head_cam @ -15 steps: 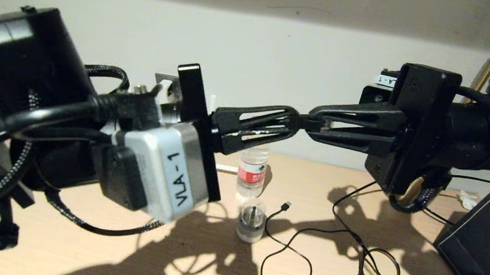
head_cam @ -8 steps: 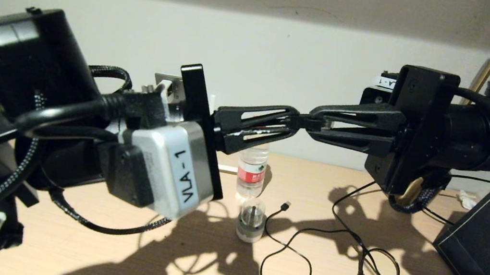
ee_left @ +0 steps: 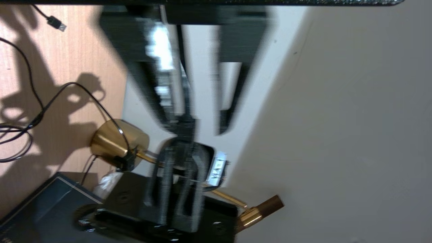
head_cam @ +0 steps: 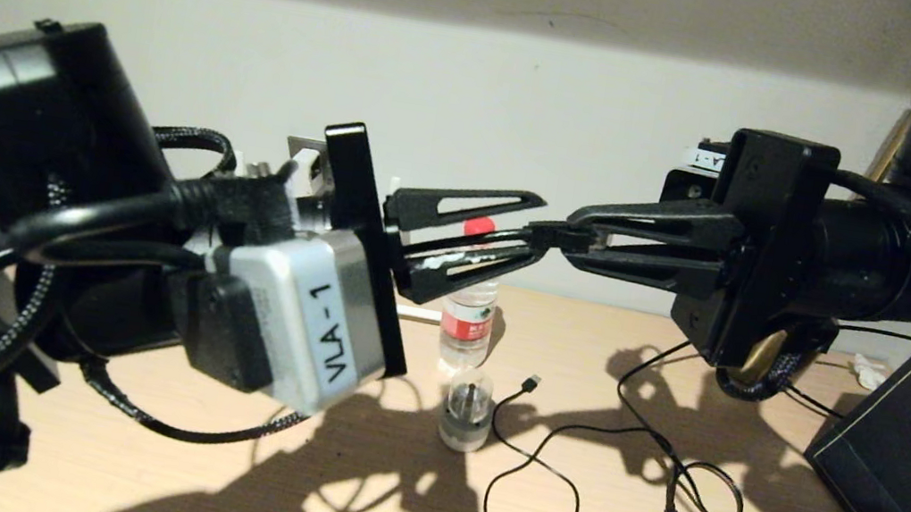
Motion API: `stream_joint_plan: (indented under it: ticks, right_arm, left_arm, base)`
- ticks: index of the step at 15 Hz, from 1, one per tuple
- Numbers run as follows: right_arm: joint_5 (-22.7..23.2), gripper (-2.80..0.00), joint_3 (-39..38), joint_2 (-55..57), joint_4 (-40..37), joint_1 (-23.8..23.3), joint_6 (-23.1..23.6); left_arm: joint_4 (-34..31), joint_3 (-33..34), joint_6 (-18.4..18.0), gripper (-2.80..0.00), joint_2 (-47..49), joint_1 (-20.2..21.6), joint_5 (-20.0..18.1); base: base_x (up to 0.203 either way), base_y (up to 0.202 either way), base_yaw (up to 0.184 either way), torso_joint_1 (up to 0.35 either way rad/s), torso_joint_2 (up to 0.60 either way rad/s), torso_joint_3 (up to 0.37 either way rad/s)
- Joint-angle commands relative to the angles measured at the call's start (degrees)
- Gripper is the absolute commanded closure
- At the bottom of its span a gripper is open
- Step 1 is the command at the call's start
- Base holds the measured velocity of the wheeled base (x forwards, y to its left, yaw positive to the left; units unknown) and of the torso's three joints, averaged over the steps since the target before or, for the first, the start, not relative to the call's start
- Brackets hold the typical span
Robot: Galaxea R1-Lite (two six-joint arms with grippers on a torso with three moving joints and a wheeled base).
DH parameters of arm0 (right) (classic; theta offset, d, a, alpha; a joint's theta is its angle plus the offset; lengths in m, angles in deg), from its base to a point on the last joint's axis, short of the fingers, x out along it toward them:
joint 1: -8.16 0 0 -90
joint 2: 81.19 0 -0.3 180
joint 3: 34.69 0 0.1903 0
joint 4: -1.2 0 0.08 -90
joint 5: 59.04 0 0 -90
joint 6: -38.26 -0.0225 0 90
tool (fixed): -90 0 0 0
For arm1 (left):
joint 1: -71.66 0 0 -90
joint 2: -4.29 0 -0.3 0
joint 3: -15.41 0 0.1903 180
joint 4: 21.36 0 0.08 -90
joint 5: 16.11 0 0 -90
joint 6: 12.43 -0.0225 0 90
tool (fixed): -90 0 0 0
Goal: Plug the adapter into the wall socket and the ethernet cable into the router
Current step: Hand it to the other hand
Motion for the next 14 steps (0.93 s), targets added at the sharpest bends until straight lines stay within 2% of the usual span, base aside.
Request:
stream_joint_plan:
  ticks: [1, 14]
  right_arm:
    - [0.3, 0.00, 0.0, 0.2, 0.2, 0.0, -0.5]
    - [0.4, 0.00, -0.5, -0.6, 0.1, -0.3, -0.5]
  left_arm:
    - [0.0, 0.0, -0.1, -2.80, -0.3, -0.1, -0.3]
    - [0.4, -0.5, 0.2, -2.80, 0.0, -0.8, -0.3]
  base:
    - [0.000, 0.000, 0.000, 0.000, 0.00, 0.000]
    - [0.000, 0.000, 0.000, 0.000, 0.00, 0.000]
